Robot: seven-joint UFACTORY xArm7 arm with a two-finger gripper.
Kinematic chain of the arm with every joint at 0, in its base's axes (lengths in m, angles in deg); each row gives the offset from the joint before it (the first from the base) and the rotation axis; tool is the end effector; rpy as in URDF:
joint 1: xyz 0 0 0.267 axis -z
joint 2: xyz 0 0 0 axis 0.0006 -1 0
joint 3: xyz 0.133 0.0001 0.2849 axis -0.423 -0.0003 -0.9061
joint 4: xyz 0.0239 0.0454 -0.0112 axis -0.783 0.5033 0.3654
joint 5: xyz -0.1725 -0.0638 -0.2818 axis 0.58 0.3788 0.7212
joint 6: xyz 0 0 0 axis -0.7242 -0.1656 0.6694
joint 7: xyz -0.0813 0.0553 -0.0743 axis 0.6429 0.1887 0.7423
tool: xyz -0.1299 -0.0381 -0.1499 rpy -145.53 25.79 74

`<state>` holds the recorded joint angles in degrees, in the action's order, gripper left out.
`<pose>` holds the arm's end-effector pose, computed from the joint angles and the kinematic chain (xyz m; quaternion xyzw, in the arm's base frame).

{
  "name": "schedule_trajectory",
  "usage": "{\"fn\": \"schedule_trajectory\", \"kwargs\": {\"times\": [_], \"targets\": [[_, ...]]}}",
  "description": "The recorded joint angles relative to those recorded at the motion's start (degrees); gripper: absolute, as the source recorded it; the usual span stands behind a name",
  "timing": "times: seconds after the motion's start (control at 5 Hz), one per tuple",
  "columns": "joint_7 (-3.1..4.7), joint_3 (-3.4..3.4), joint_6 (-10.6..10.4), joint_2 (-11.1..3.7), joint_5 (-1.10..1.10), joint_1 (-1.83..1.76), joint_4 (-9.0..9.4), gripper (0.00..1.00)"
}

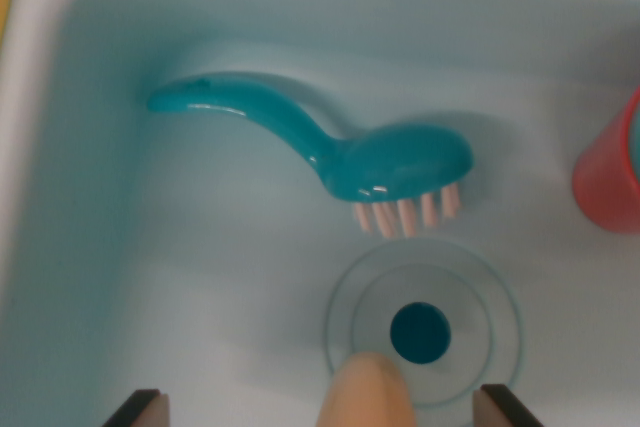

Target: Pick detergent from the sink

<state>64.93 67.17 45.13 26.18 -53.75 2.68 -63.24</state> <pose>0.4097 -0.0533 0.0836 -0.9949 -0.0735 -0.0572 0.0388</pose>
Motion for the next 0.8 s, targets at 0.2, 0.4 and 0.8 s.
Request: {"fn": "schedule_trajectory", "kwargs": {"times": [0.2, 0.4, 0.8], "targets": [[0.0, 0.0, 0.0, 0.0, 0.0, 0.0, 0.0, 0.0], [0.0, 0.0, 0.0, 0.0, 0.0, 0.0, 0.0, 1.0], [0.0, 0.0, 0.0, 0.01, 0.0, 0.0, -0.01, 1.0]]}}
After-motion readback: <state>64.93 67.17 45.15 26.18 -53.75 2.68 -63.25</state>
